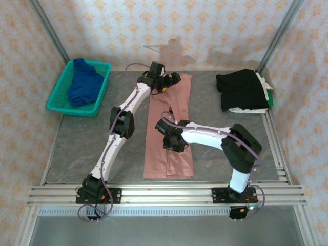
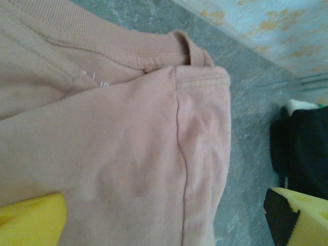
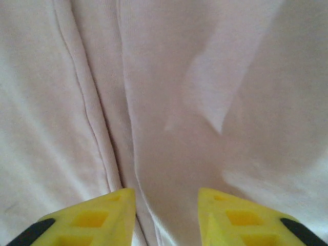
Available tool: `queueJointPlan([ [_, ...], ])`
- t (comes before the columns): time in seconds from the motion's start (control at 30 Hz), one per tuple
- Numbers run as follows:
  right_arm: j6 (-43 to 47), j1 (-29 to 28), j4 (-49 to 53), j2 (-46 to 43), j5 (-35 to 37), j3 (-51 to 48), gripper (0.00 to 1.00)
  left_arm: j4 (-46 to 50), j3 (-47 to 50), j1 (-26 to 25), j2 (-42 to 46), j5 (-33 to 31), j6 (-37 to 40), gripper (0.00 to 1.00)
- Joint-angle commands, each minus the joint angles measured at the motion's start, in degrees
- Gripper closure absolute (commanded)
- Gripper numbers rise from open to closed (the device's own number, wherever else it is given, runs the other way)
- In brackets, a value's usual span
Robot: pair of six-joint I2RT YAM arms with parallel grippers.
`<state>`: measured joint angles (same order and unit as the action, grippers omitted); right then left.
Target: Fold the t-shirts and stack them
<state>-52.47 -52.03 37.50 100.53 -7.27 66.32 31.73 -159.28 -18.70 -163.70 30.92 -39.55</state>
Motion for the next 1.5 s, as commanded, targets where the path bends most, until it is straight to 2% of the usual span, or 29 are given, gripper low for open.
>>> queueJointPlan([
  [0.0,0.9,1.2,7.9,-8.2,5.8,-1.3,0.60,9.1,0.3,1.2,9.6,-2.9,5.7,0.00],
  [0.17,0.3,1.4,11.2,-18.5,8.2,-9.8,0.51,19.5,11.2,3.2,21.2,-6.0,10.6,0.00],
  [0.2,-0.4,1.4,11.9,-20.4,8.3,-11.9,0.50,19.9,16.1,3.6,24.3,-5.6,11.5,0.00],
  [0.3,-1.1,1.2,10.3,-25.5,5.0,-18.3,0.50,17.3,34.3,3.3,36.7,-9.9,13.2,0.00],
  [0.4,0.3,-0.1,3.1,-29.5,-3.9,-25.0,0.49,11.2,56.1,1.8,51.7,-11.1,13.3,0.00],
  [0.43,-0.1,-0.9,1.7,-30.2,-6.1,-26.6,0.49,9.3,63.9,0.7,57.9,-11.6,12.9,0.00],
  [0.53,-2.5,-4.5,0.7,-31.7,-6.1,-29.6,0.49,6.8,83.4,-4.0,71.5,-14.7,10.6,0.06],
  [0.63,-5.8,-6.7,-1.0,-32.4,-6.6,-32.8,0.49,5.7,99.2,-10.2,82.3,-16.3,5.5,0.11],
  [0.73,-8.3,-8.7,-0.9,-34.9,-5.7,-34.5,0.51,7.1,110.7,-16.5,90.6,-18.1,-0.4,0.18],
  [0.83,-9.2,-10.2,-1.0,-35.6,-4.9,-34.9,0.52,10.4,117.7,-23.2,97.3,-21.2,-6.9,0.21],
  [0.97,-9.4,-11.0,-2.3,-35.5,-5.2,-34.5,0.57,10.7,123.9,-31.4,102.8,-22.1,-14.2,0.24],
  [1.07,-9.3,-11.1,-2.0,-34.8,-4.8,-34.2,0.65,5.4,127.8,-36.7,103.5,-21.7,-18.9,0.24],
  [1.17,-9.3,-11.1,-2.1,-34.5,-3.9,-34.2,0.69,-2.1,130.3,-40.0,101.4,-21.1,-21.9,0.26],
  [1.23,-8.9,-11.0,-2.3,-34.1,-3.7,-34.0,0.68,-5.5,130.6,-41.1,99.1,-20.8,-22.3,0.27],
  [1.3,-8.5,-11.0,-0.7,-33.3,-3.0,-33.3,0.57,-6.9,130.2,-41.5,97.3,-21.1,-22.2,0.31],
  [1.33,-8.0,-11.0,1.0,-33.0,-1.9,-32.6,0.55,-7.8,130.2,-41.6,96.3,-21.0,-22.3,0.32],
  [1.47,-6.4,-11.0,8.1,-31.0,3.4,-29.4,0.51,-11.1,129.9,-42.1,93.3,-20.2,-22.3,0.48],
])
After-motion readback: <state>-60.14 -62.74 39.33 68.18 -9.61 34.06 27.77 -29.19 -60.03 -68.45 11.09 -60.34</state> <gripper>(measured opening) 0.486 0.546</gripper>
